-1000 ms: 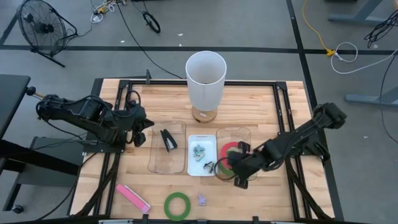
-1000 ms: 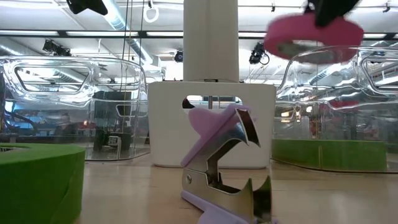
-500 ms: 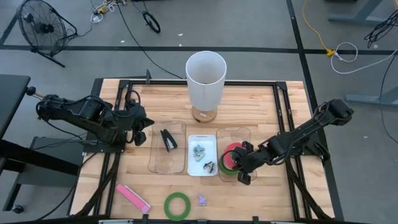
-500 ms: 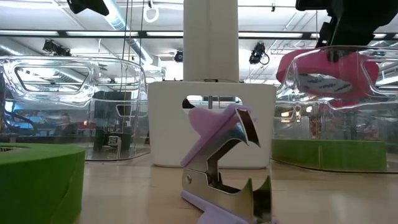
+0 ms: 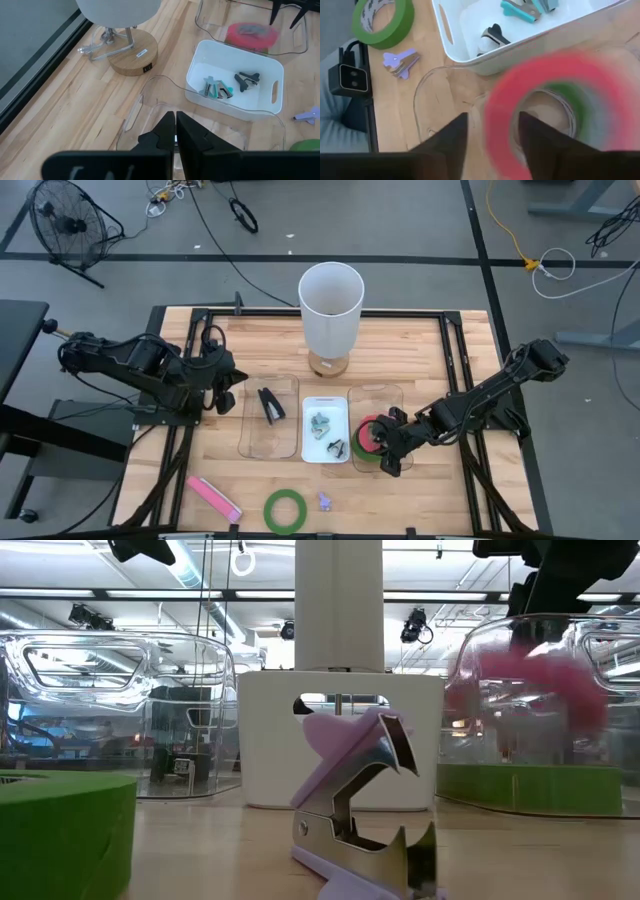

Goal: Pick and place Stapler, Stapler remover, tape
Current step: Put the pink tape into the right transparent bin, then put the pink stapler into the left transparent bin

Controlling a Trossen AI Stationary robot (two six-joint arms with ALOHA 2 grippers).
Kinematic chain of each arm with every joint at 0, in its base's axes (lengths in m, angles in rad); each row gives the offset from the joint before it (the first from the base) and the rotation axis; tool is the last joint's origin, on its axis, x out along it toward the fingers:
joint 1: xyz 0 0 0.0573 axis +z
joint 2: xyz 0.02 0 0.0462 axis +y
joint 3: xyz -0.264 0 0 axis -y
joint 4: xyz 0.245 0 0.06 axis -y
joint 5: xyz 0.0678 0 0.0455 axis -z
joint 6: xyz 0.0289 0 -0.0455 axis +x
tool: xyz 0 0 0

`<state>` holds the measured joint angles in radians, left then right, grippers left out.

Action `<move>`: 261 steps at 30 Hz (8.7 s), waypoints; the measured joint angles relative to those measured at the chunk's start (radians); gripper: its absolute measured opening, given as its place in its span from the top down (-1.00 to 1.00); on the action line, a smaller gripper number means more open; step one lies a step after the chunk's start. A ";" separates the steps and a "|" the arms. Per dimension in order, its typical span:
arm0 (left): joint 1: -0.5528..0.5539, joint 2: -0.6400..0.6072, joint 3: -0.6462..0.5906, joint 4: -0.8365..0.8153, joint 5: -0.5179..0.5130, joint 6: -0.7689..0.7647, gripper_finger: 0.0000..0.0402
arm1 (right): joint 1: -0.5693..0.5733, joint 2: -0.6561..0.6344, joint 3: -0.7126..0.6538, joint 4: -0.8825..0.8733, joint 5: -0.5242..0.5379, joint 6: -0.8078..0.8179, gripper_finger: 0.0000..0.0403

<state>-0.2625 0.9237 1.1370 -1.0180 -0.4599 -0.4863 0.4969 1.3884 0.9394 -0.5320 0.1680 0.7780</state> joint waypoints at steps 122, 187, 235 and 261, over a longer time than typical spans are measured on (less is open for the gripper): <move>-0.814 0.792 0.001 0.237 0.413 -0.127 0.10 | 0.022 0.001 0.001 0.390 0.079 -0.249 0.39; -0.721 0.789 -0.122 -0.106 0.205 -0.358 0.15 | 0.022 0.001 0.000 0.390 0.086 -0.290 0.39; -0.702 0.791 -0.130 -0.063 0.358 -0.418 0.81 | 0.022 0.001 -0.113 0.522 0.112 -0.275 0.39; -0.517 0.766 0.279 -0.546 -0.261 -0.380 0.81 | 0.022 0.001 -0.138 0.712 0.104 -0.325 0.39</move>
<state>-0.7798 1.6896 1.4158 -1.5643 -0.7205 -0.8667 0.5186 1.3895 0.8017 0.1798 0.2716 0.4534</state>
